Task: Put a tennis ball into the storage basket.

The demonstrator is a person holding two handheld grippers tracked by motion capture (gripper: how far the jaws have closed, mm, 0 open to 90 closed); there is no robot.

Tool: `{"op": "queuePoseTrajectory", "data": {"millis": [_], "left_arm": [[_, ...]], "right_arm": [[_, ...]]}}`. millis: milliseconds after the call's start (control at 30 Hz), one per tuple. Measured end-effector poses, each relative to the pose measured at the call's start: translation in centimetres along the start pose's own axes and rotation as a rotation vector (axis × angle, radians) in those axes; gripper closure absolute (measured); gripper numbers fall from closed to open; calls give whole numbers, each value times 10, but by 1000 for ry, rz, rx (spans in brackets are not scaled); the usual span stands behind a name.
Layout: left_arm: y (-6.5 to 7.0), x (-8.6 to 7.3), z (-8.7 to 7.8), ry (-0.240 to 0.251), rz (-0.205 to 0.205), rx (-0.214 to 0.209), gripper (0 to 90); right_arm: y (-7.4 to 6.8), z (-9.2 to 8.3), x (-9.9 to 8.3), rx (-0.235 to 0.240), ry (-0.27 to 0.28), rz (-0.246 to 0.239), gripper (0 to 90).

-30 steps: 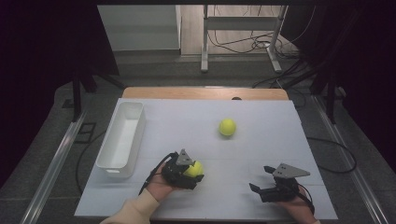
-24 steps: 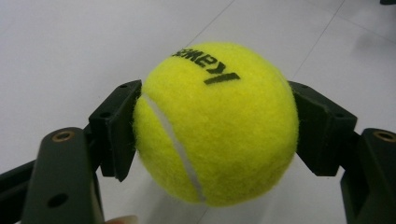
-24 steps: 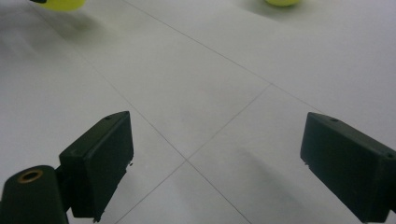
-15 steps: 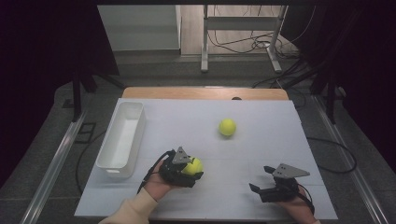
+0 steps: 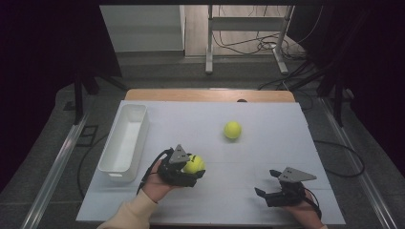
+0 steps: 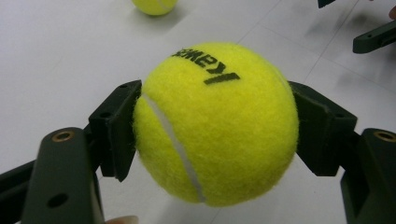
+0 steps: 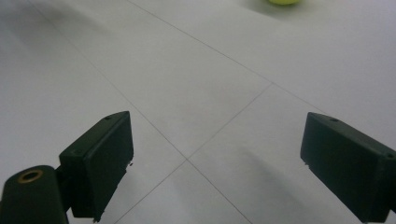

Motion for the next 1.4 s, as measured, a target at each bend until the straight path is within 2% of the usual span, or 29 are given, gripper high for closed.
{"op": "queuePoseTrajectory", "data": {"millis": [500, 1400], "left_arm": [[-5, 12, -6, 26, 2, 12, 260], [-16, 20, -13, 58, -11, 41, 260]], "right_arm": [[0, 1, 0, 3, 2, -4, 99], [-1, 1, -1, 6, 1, -5, 100]]}}
Point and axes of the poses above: each handheld gripper's, and its own axes: z roughly forward along the jaws, x roughly out of its top, y roughly to its right, the point moved 3 cm from there along z, roughly forward along the jaws, and after that the axes turned 14 degrees about y, right-handed, at the moved point
